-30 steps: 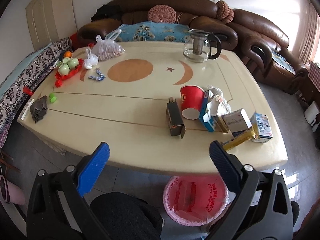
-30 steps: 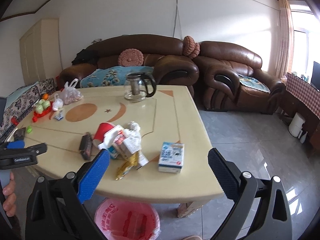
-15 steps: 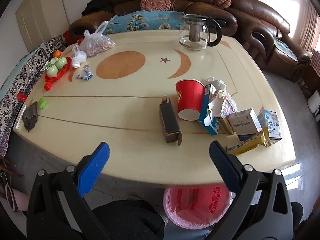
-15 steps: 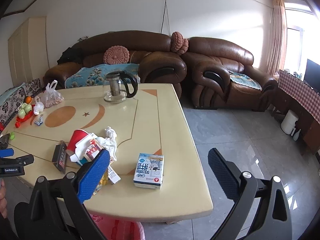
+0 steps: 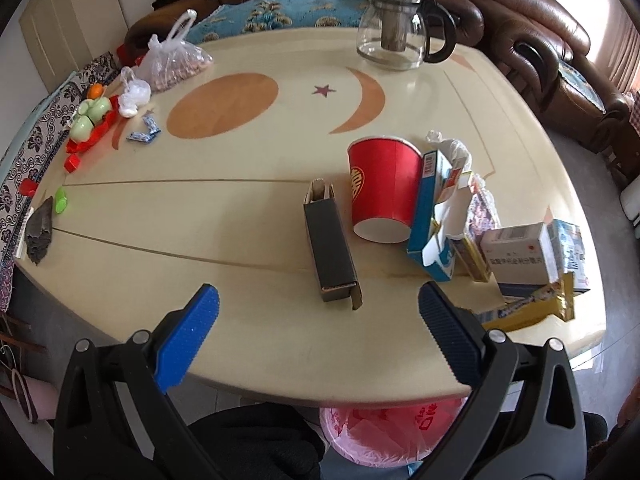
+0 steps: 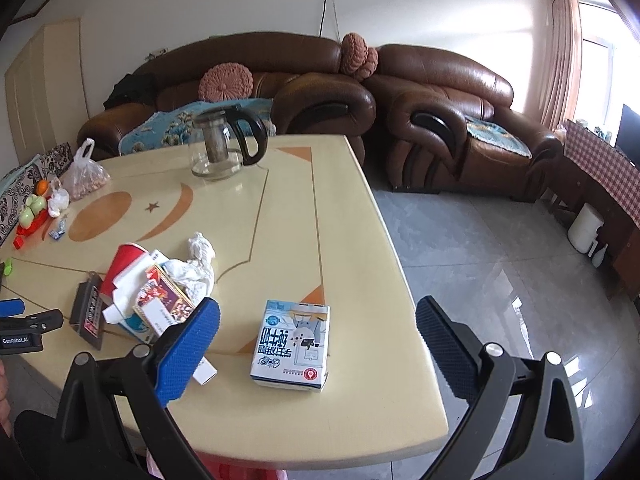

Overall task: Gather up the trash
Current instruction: 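Grasp the dark grey box with the left tool while the right tool grasps the white milk carton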

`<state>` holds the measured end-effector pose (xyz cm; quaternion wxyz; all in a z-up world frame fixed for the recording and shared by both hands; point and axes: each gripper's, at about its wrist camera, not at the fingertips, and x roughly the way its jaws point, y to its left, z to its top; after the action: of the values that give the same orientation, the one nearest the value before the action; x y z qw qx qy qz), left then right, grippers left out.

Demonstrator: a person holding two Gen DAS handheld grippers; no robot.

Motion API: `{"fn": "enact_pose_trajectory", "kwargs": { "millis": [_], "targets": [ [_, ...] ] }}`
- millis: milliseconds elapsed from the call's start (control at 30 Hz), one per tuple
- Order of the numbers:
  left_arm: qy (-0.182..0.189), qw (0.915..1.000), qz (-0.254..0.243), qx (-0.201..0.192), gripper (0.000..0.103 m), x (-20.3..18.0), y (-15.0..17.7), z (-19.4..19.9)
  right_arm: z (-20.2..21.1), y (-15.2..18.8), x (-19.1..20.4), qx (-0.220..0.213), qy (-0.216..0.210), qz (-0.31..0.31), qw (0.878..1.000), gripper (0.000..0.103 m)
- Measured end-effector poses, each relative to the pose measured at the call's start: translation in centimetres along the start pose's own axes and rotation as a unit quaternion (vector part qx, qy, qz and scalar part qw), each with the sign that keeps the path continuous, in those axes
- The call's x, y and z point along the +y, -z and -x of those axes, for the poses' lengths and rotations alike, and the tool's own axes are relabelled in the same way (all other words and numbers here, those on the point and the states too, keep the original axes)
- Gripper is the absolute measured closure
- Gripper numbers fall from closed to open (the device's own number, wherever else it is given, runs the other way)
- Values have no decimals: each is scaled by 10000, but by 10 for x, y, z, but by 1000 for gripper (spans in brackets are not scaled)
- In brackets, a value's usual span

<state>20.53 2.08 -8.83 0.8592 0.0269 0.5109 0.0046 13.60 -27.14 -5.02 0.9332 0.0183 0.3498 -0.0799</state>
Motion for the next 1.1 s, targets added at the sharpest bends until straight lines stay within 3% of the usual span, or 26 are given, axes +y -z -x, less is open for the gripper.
{"fn": "enact_pose_trajectory", "kwargs": {
  "millis": [367, 833, 1033, 1100],
  "targets": [
    [-40, 9993, 79, 355, 5, 0, -9, -41, -67, 15, 4, 652, -105, 50, 9978, 7],
    [237, 9969, 248, 714, 6, 6, -14, -80, -114, 30, 14, 941, -34, 384, 9948, 7],
    [425, 9930, 476, 990, 21, 12, -15, -96, -123, 33, 12, 1014, -302, 263, 9940, 8],
    [490, 9918, 537, 1049, 22, 14, -15, -99, -125, 33, 9, 1073, -377, 167, 9934, 16]
  ]
}}
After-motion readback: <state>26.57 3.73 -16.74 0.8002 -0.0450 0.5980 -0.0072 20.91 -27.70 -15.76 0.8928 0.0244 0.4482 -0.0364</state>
